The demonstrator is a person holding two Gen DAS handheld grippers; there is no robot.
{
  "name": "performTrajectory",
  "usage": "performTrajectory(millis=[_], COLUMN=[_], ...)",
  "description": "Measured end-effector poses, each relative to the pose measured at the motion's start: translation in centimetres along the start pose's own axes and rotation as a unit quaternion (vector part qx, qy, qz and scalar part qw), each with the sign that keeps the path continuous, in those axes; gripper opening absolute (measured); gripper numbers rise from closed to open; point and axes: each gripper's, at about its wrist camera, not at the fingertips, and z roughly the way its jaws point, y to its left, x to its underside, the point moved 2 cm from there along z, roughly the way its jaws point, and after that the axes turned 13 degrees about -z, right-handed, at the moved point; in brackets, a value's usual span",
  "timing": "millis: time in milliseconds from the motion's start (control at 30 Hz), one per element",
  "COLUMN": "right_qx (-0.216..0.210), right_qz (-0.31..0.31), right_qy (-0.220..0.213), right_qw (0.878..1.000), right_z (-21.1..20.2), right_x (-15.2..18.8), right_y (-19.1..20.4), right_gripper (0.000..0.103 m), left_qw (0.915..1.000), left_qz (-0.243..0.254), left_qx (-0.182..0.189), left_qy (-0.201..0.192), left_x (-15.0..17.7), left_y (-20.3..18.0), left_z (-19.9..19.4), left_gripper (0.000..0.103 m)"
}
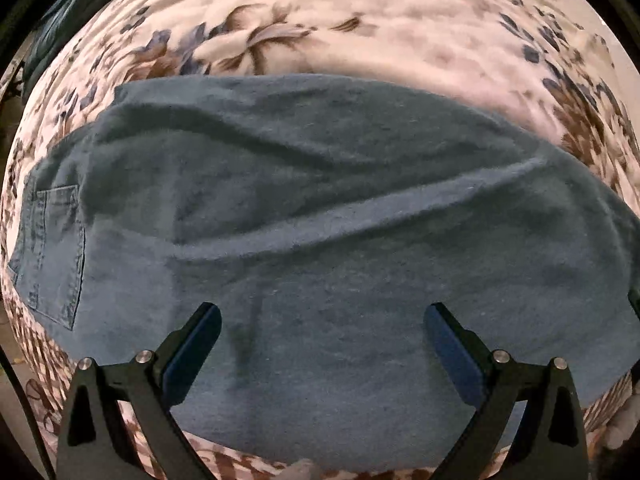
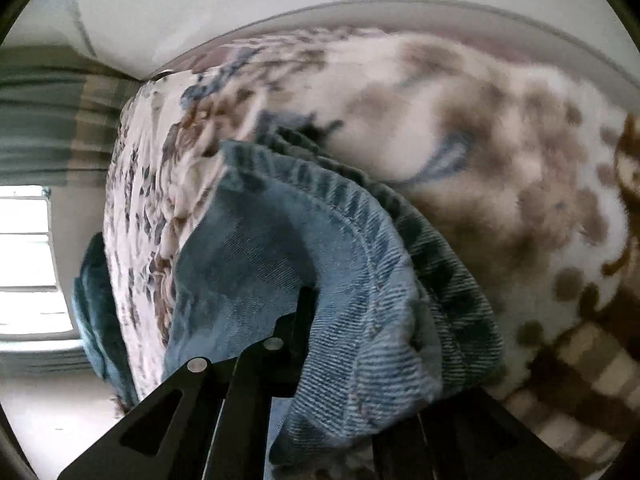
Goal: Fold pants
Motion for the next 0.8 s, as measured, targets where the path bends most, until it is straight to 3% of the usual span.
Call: performTrajectory(millis=[100, 233, 433, 533, 633, 800], right_qx=[0.026, 0.060, 0.069, 0.080, 0.092, 0.123], right_qz=[-0.052, -0.127, -0.237, -0.329, -0.407, -0.534], right_qy=[-0.032, -0.068, -0.087, -0.072, -0.042, 0.026], right_qw=[0.998, 0.988, 0.965, 0.938, 0.908, 0.836], right_z=[-2.6, -6.0, -9.2, -6.8, -2.3, 9.2], right_x=[-0.1, 1.2, 7.5, 12.4, 18.6, 31.4], right_y=[3.1, 11.2, 25.0, 33.2, 38.7, 44.2], right_gripper=[0.007, 0.007, 0.006, 0.006, 0.006, 0.006], left_qw=[0.9999, 0.9997, 0.9989, 0.9971, 0.9944, 0.9861], left_qz=[0.001, 0.009, -0.037, -0.067, -0.098, -0.155], left_qx=[0.014, 0.009, 0.010, 0.008, 0.007, 0.006], left_qy=[0.001, -0.019, -0.029, -0.034, -0.040, -0.059], left_x=[0.9, 0.5, 0.1, -0.8, 0.9, 0.4], left_y=[2.4, 6.6, 17.1, 22.4, 26.7, 33.9], left_z=[-1.4, -3.4, -5.8, -6.9, -7.2, -7.6], left_gripper=[0.103, 0.103, 0.103, 0.103, 0.103, 0.103])
